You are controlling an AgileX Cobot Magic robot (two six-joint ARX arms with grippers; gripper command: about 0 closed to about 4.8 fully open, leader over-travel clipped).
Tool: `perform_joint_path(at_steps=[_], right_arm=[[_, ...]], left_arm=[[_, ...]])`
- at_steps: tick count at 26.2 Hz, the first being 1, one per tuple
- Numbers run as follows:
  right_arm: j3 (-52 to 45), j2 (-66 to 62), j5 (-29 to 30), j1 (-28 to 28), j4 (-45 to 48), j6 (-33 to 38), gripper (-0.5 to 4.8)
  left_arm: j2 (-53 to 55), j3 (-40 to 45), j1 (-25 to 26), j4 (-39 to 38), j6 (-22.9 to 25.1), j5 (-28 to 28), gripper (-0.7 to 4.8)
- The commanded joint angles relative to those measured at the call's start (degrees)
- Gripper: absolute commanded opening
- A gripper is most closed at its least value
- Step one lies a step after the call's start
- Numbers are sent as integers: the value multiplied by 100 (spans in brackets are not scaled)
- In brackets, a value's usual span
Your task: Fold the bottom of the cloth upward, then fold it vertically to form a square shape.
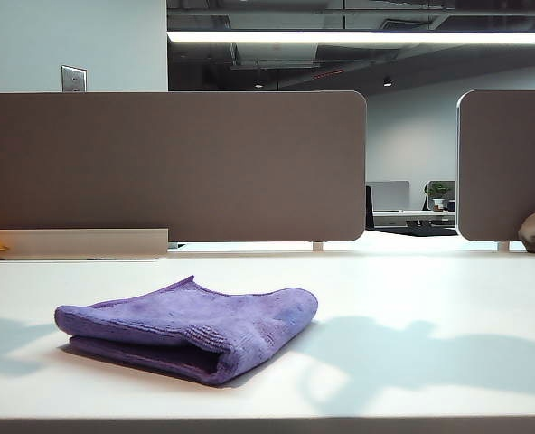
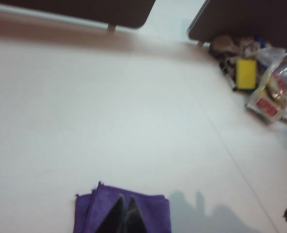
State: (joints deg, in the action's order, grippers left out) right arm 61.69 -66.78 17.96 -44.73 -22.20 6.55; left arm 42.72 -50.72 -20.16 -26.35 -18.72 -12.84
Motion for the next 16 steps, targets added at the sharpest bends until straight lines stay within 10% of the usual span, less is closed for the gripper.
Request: perform_joint_path(at_steps=[1, 16], right_arm=[[-439, 555, -22, -7, 634, -20, -6], [-1495, 2339, -1217, -9, 1016, -33, -5]], left_arm=[[-439, -22, 4, 68, 48, 229, -4], [-1961, -4, 4, -815, 529, 1016, -4]])
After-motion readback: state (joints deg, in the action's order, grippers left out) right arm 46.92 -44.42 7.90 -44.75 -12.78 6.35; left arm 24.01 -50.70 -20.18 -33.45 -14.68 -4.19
